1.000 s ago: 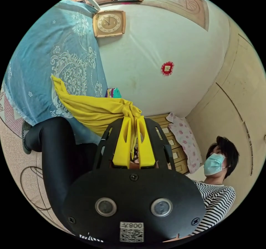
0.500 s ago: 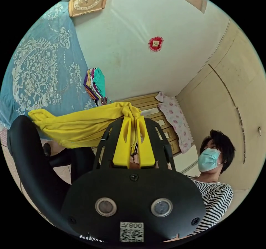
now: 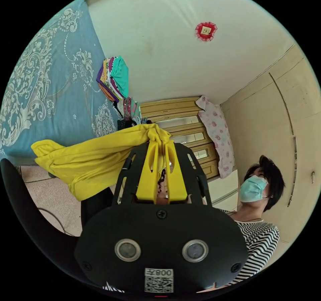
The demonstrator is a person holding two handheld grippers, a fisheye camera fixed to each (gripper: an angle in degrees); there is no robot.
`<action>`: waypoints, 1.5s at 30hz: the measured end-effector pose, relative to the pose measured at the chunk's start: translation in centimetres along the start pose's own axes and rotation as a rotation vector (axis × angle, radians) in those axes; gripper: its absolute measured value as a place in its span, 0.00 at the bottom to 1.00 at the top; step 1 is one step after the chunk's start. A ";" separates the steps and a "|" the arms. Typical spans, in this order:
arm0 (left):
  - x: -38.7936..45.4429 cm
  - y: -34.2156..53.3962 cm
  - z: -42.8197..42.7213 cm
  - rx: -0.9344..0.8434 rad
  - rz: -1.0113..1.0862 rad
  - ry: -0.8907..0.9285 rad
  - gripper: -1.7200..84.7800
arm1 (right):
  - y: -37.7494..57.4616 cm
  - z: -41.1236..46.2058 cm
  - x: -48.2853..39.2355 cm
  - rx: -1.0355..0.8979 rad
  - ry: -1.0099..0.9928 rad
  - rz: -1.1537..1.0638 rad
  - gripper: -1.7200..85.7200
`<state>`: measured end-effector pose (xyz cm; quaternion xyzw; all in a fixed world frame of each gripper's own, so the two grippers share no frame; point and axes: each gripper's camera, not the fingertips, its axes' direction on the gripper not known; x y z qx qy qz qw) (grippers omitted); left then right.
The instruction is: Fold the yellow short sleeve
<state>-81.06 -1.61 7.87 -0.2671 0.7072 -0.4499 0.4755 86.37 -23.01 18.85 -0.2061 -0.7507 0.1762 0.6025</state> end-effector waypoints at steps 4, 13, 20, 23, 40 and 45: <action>-3.0 -7.1 5.8 -0.037 -0.009 -0.043 0.06 | -9.8 -1.1 0.7 -0.017 0.051 0.024 0.04; -2.1 -31.7 20.7 0.037 0.272 0.020 0.06 | -47.4 1.7 -9.9 -0.101 0.195 -0.284 0.04; -1.3 -44.1 30.6 0.080 0.558 -0.032 0.06 | -65.3 2.4 -19.7 -0.072 0.389 -0.540 0.04; -7.7 -46.7 34.2 0.048 0.484 -0.104 0.06 | -70.1 1.5 -15.6 -0.068 0.514 -0.477 0.04; -33.7 -50.5 40.6 -0.060 0.120 -0.171 0.06 | -74.5 -8.3 14.6 0.027 0.415 0.000 0.04; -35.4 -50.6 39.0 -0.025 0.086 -0.174 0.05 | -74.0 -8.3 12.2 0.071 0.452 -0.060 0.04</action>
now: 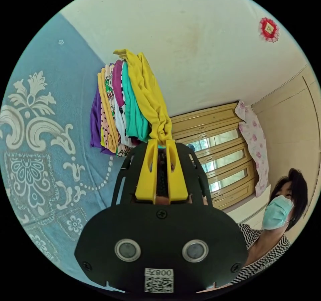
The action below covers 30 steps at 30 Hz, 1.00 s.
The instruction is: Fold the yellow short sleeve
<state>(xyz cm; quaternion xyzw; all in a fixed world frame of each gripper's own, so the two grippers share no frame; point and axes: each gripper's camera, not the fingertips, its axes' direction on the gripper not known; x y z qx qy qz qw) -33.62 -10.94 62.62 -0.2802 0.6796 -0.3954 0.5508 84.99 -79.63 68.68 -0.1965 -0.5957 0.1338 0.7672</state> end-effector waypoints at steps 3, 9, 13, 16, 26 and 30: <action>-0.3 0.2 -1.2 0.042 0.013 0.005 0.04 | 0.8 -0.7 -3.1 0.035 0.117 -0.071 0.04; 0.8 -1.7 -0.5 0.051 0.142 0.005 0.02 | 1.4 1.8 -10.9 0.092 0.369 -0.301 0.02; -0.3 -3.3 2.7 -0.024 0.173 -0.133 0.02 | -0.3 7.8 -10.0 -0.045 0.474 -0.285 0.02; -2.4 -3.6 4.4 -0.092 0.142 -0.253 0.02 | -0.7 9.7 -7.4 -0.078 0.518 -0.198 0.02; -4.9 0.2 -0.7 -0.107 0.156 -0.116 0.02 | 1.8 6.7 -6.9 0.113 0.737 -0.244 0.04; -6.7 3.3 -1.4 -0.188 0.113 -0.113 0.02 | 1.0 9.2 -3.4 0.015 0.873 -0.161 0.09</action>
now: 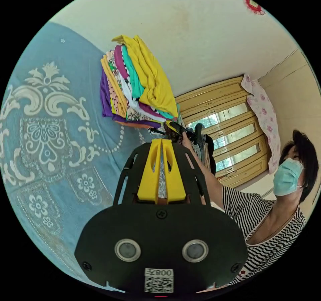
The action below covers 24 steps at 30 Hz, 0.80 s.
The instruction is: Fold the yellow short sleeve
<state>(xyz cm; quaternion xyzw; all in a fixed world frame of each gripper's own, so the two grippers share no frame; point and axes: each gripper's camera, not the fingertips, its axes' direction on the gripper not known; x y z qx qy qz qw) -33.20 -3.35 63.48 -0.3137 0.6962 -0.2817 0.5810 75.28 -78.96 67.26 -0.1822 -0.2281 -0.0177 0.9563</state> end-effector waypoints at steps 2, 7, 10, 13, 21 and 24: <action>-0.7 2.1 0.3 -0.046 -0.013 0.005 0.02 | -0.1 1.5 -0.6 -0.025 0.046 -0.014 0.09; -1.4 5.2 0.7 -0.138 -0.025 0.026 0.02 | -0.7 5.5 -2.3 -0.121 0.246 -0.072 0.10; -1.6 6.5 0.3 -0.153 -0.020 0.025 0.02 | -0.4 6.5 -1.9 -0.141 0.225 -0.041 0.09; -1.8 7.5 -0.5 -0.149 -0.022 0.023 0.02 | 0.4 6.4 -1.1 -0.144 0.166 -0.022 0.06; -2.0 10.7 -3.3 -0.132 -0.051 0.035 0.02 | 3.5 1.7 0.6 -0.055 0.033 0.073 0.03; -1.8 12.0 -4.5 -0.131 -0.050 0.035 0.02 | 5.1 -2.5 1.1 0.010 -0.001 0.083 0.03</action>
